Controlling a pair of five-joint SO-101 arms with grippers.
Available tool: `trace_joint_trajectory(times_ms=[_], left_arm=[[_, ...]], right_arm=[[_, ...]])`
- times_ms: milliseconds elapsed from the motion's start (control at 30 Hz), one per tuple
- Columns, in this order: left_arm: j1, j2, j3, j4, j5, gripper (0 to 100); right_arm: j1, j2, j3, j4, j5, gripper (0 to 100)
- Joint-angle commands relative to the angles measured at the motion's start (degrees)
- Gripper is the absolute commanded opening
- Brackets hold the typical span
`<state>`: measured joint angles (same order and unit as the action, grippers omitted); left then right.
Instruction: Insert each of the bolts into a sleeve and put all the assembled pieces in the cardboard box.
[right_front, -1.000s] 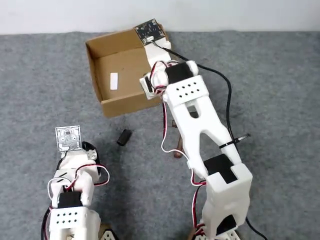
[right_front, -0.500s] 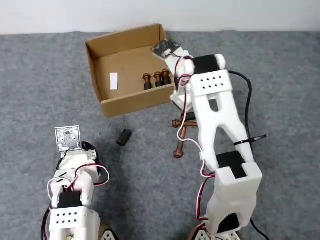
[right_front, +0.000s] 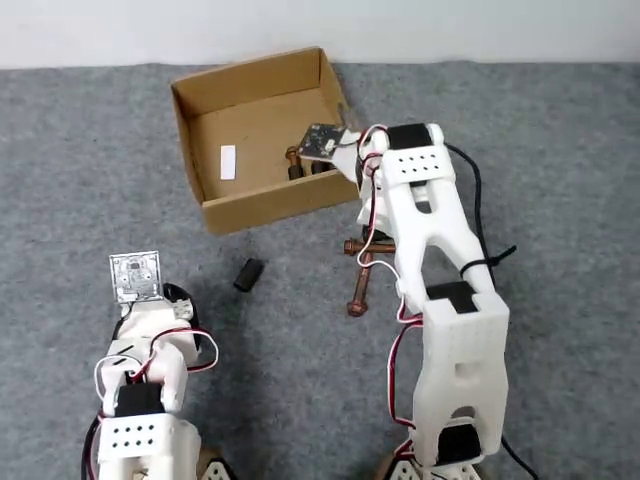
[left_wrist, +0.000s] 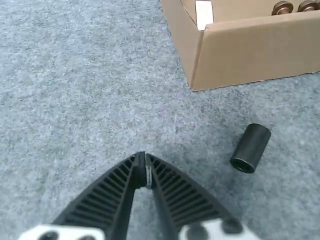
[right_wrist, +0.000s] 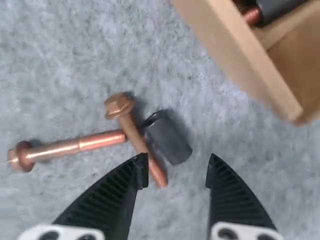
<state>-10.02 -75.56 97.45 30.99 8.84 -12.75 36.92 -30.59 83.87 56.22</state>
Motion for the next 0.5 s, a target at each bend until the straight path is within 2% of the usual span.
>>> trace_joint_trajectory(times_ms=[0, 467], left_arm=[[-0.3, -0.6, -0.6, 0.3, -0.4, 0], [-0.4, -0.6, -0.6, 0.3, -0.4, 0]], right_arm=[[0.9, 0.8, -3.0, -2.3, 1.6, 18.4], [1.9, 8.9, -3.0, -6.5, 1.6, 18.3]])
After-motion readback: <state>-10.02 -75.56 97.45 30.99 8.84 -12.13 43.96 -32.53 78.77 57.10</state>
